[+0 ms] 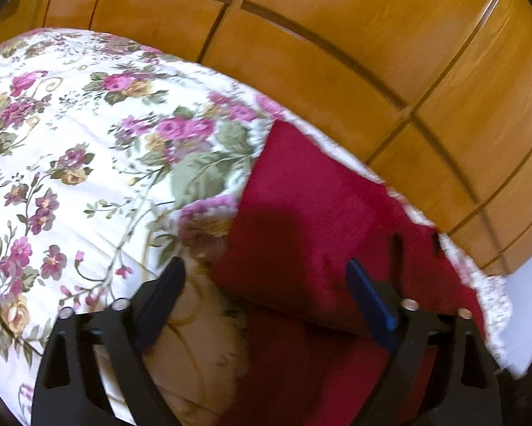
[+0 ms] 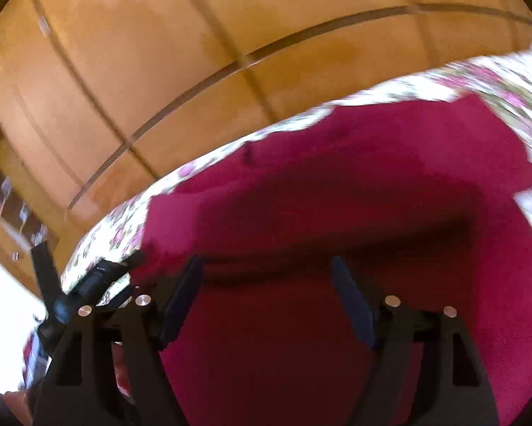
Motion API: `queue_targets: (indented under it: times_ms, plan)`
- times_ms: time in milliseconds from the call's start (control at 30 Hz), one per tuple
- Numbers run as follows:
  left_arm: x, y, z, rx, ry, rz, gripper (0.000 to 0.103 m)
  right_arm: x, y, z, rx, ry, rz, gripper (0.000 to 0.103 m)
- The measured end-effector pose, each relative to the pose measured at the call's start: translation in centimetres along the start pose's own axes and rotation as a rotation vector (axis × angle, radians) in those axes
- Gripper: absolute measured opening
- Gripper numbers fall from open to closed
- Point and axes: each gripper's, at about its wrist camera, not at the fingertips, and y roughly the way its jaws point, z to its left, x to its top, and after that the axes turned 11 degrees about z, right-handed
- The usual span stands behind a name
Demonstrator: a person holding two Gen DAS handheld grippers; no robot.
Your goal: Fold small clothes
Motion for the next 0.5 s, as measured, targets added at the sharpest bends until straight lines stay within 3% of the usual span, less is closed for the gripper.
queue_targets:
  times_ms: [167, 267, 333, 433, 500]
  plan:
    - [0.3, -1.4, -3.9, -0.097, 0.066, 0.045, 0.078, 0.2, -3.6, -6.5, 0.001, 0.201, -0.069, 0.062]
    - [0.9, -1.0, -6.0, -0.086, 0.088, 0.053, 0.07, 1.0, -4.6, -9.8, 0.042, 0.325, -0.113, 0.06]
    - [1.0, -2.0, -7.3, -0.066, 0.131, -0.004, 0.063, 1.5, -5.0, -11.9, 0.093, 0.405, -0.134, 0.06]
    - [-0.1, -4.2, -8.3, 0.022, 0.191, -0.141, 0.063, 2.2, -5.5, -14.4, 0.16, 0.508, -0.16, 0.06]
    - [-0.5, -4.6, -7.1, 0.075, 0.147, -0.152, 0.063, 2.5, -5.7, -15.3, 0.175, 0.52, -0.168, 0.06]
